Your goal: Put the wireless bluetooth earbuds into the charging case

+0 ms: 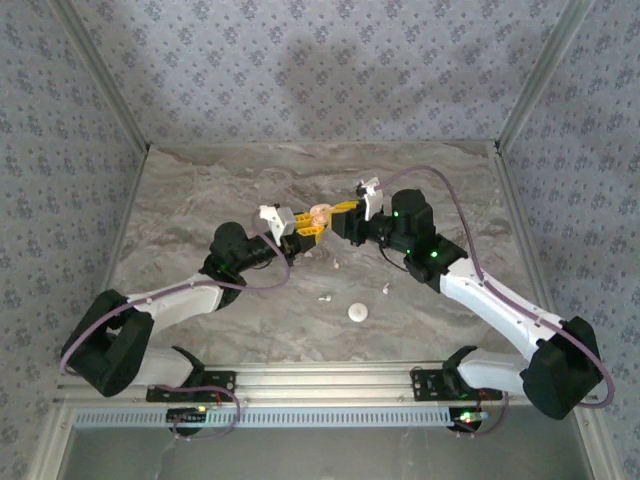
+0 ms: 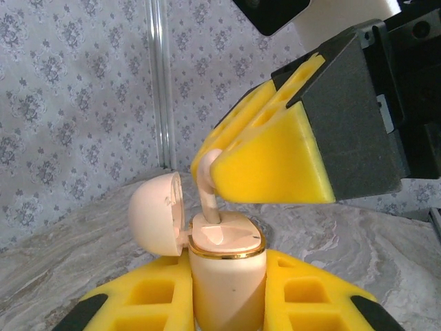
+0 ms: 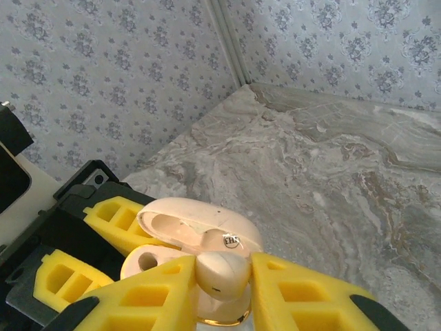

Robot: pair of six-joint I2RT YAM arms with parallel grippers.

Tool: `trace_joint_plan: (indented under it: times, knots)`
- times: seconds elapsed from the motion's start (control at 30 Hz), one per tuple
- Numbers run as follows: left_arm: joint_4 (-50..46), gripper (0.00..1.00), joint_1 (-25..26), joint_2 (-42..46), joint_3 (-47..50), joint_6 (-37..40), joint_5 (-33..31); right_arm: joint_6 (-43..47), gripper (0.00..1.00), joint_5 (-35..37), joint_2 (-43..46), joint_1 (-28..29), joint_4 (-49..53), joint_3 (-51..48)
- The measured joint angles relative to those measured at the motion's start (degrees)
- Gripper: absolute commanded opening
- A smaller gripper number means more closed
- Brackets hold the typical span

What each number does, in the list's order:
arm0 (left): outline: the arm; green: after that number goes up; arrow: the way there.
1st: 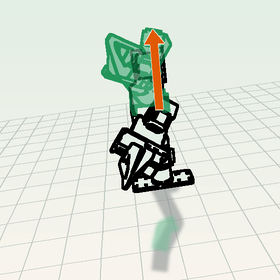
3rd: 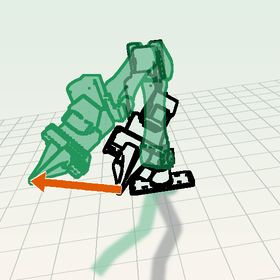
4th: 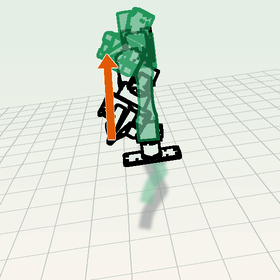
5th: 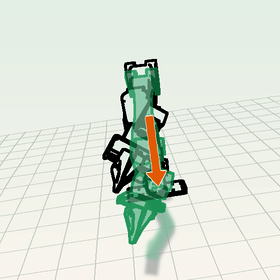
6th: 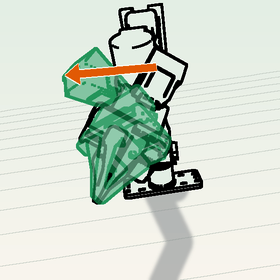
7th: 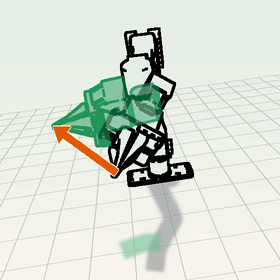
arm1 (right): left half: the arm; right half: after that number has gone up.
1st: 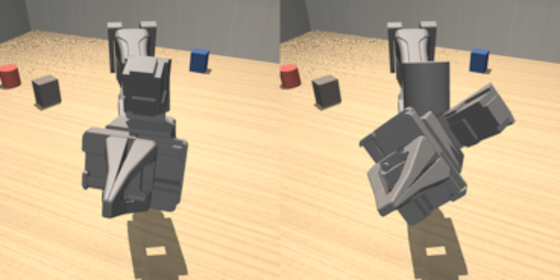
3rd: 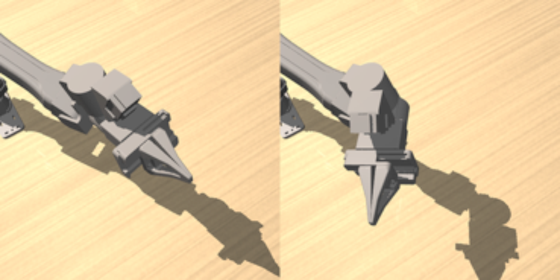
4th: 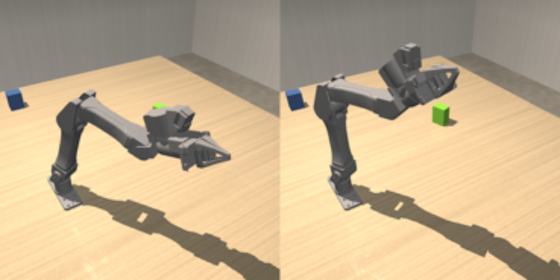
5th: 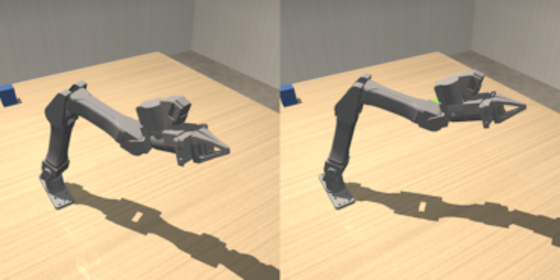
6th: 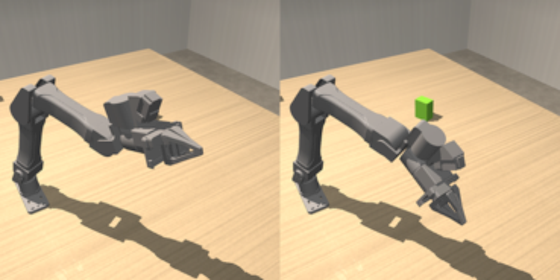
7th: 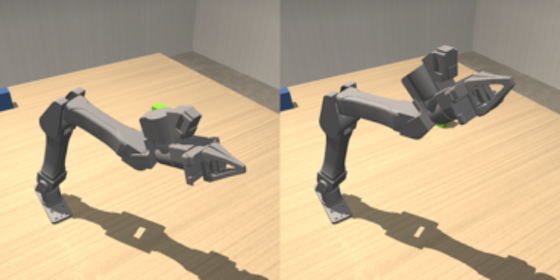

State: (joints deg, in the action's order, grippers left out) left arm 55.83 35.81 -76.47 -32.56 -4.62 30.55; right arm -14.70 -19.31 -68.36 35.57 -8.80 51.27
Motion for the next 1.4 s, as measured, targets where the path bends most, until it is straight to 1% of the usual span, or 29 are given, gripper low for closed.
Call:
trace_joint_plan:
  times: [0.83,1.13,1.4]
  knots:
    - [0.59,0.11,0.22,0.0,-0.42,-1.97,-1.44,6.03,0.28,3.45,-0.04,1.51,4.35,2.89]
    - [0.59,0.11,0.26,0.0,-0.7,-1.92,-1.44,7.96,0.3,2.93,0.0,1.7,4.33,2.89]
    - [0.57,0.11,0.26,0.13,-0.7,-1.9,-1.42,8.79,0.3,0.81,0.0,0.87,4.28,2.89]
